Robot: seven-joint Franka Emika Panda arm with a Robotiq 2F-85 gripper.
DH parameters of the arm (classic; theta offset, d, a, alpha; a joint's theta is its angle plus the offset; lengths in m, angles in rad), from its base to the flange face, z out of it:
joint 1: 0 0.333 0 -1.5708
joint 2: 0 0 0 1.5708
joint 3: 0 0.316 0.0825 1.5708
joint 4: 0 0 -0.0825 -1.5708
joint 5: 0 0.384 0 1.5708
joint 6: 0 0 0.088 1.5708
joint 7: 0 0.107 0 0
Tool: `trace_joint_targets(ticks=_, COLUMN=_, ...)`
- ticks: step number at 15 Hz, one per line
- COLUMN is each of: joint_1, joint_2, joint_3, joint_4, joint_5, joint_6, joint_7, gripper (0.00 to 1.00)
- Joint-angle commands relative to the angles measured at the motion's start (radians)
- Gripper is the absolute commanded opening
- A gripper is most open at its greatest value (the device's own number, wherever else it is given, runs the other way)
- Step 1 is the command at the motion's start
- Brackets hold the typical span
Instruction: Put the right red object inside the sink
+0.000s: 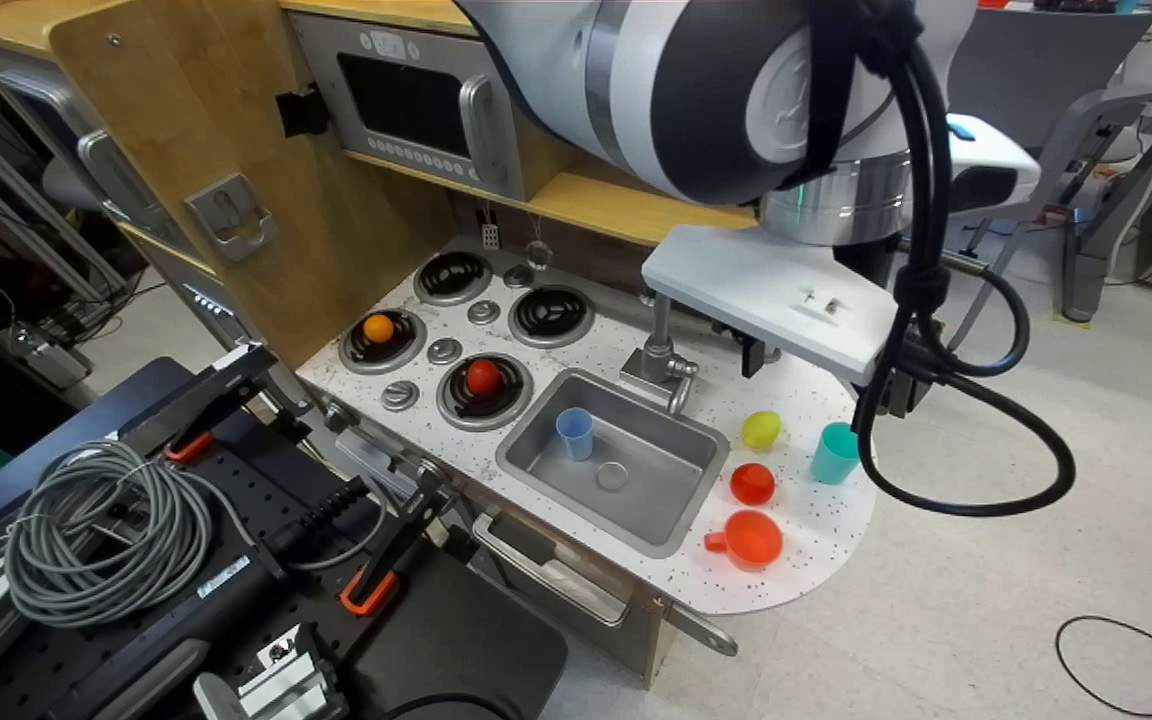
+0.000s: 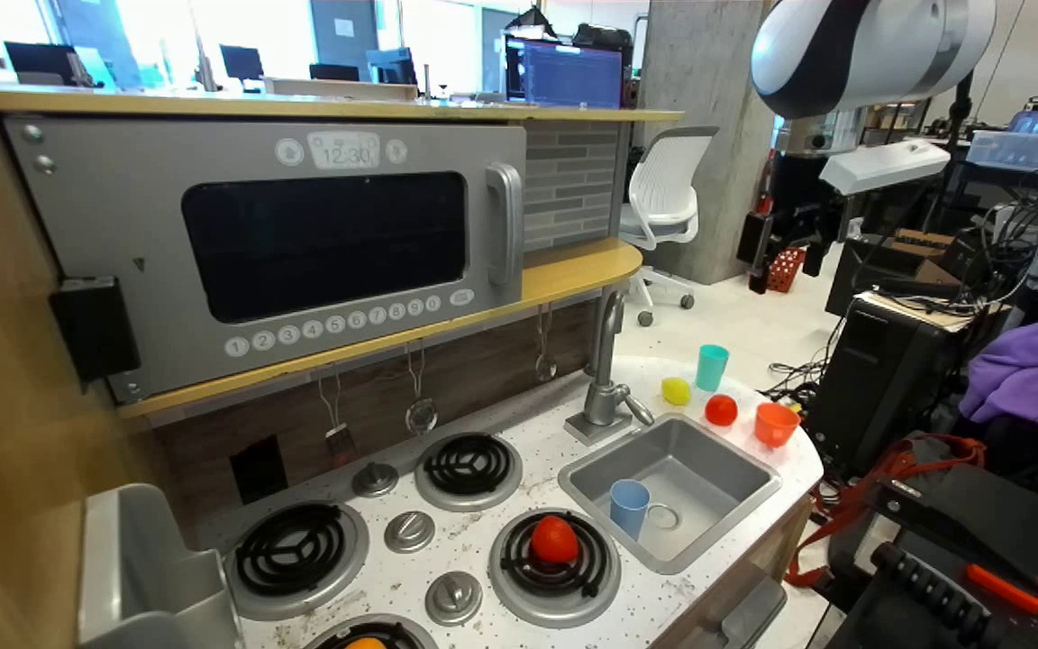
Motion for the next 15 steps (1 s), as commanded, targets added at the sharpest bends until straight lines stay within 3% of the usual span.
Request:
trace_joint_targets(ticks=1, joint_1=0.014, joint_2=0.084, joint_3=-0.005, joint_4=0.072, joint_5=-0.052, joint_6=-0.001, joint_7=0.053, gripper=1.0)
trace_joint_targets(ticks=15, joint_1=0.024, joint_2=0.328, joint_3=0.003, joint_4=0.25, joint_5=-0.081, joint_6=-0.014, joint_7=0.072, gripper=1.0)
